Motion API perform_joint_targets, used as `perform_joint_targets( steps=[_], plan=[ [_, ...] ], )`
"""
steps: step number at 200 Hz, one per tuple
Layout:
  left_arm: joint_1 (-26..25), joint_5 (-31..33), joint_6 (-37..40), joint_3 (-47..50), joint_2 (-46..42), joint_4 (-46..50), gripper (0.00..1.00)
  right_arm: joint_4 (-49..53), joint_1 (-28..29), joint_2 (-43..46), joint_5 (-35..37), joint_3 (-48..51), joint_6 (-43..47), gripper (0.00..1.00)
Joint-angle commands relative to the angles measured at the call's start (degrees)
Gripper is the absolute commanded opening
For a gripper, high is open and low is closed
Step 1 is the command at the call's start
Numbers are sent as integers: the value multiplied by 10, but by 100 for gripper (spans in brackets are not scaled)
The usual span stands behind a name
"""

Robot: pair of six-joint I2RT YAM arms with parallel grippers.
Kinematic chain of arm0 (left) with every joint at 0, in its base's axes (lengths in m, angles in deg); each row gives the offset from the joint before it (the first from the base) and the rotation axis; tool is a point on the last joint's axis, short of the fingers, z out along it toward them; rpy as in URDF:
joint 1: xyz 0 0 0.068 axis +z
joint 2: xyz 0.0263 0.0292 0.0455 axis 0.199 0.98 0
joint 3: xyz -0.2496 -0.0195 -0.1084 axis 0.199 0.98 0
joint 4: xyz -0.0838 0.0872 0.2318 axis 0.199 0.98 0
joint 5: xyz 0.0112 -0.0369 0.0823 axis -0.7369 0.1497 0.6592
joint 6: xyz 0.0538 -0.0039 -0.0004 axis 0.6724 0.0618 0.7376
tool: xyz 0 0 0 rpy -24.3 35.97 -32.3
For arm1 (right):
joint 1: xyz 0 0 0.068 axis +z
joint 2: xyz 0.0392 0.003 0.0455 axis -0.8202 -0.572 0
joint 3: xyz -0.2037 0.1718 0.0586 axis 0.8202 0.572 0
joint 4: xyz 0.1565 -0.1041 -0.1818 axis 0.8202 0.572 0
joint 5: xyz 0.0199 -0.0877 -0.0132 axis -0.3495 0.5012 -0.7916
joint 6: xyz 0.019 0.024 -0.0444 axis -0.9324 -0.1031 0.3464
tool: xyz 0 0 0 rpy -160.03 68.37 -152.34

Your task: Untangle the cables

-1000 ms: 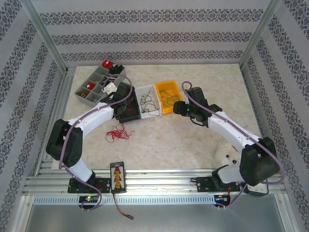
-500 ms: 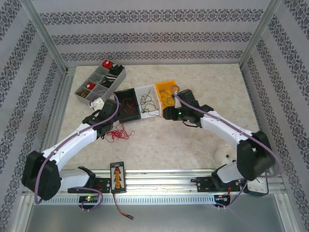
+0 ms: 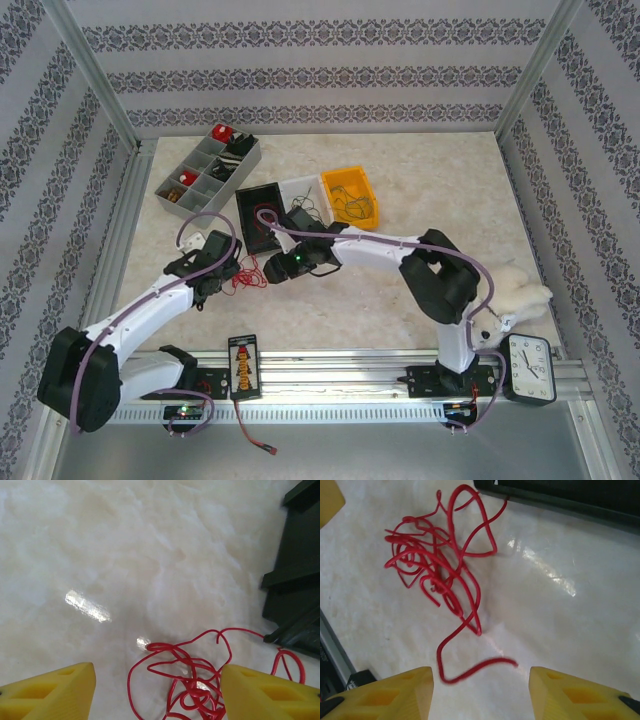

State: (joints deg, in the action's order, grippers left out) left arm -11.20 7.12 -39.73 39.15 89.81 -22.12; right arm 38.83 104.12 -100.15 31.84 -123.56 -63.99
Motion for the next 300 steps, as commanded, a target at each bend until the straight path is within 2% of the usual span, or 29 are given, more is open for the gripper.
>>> perform_joint_targets(
  steps=[1, 25, 36, 50, 65, 73, 92, 119, 166, 187, 200, 206, 223, 237, 265, 300],
  plan=[
    [8, -24, 18, 13, 17, -30, 67, -4, 5, -23, -24, -31, -6, 54],
    [9, -34, 18, 20, 39, -55, 66, -4, 6, -47, -25, -53, -13, 51],
    [9, -40, 19, 21, 50, -62, 65, -6, 5, -57, -24, -60, -19, 45],
    [9, -45, 19, 22, 62, -70, 63, -7, 6, -67, -18, -65, -26, 30],
    [9, -51, 18, 27, 73, -81, 62, -9, 4, -68, -4, -62, -28, 6],
    [9, -53, 18, 30, 77, -89, 61, -11, 1, -63, 5, -54, -32, 0],
    [9, -60, 11, 41, 90, -112, 57, -20, -8, -45, 10, -29, -41, 0],
    [10, -70, 2, 50, 122, -139, 42, -23, -21, -5, 22, 14, -46, 0],
    [10, -101, 2, 48, 182, -176, 0, -29, -62, 89, 90, 111, -79, 0],
    [10, -119, 12, 44, 194, -186, 0, -32, -84, 126, 122, 151, -94, 0],
    [10, -153, 40, 49, 184, -229, 0, -34, -94, 137, 118, 165, -96, 0],
    [9, -171, 53, 56, 176, -257, 6, -32, -97, 138, 114, 166, -95, 0],
    [9, -214, 82, 75, 144, -321, 32, -31, -100, 139, 112, 172, -95, 0],
    [7, -231, 109, 75, 116, -326, 45, -34, -100, 136, 107, 172, -96, 0],
    [6, -246, 157, 84, 60, -317, 44, -41, -101, 129, 101, 170, -104, 0],
    [5, -275, 156, 106, 41, -332, 42, -41, -101, 119, 97, 159, -103, 0]
  ],
)
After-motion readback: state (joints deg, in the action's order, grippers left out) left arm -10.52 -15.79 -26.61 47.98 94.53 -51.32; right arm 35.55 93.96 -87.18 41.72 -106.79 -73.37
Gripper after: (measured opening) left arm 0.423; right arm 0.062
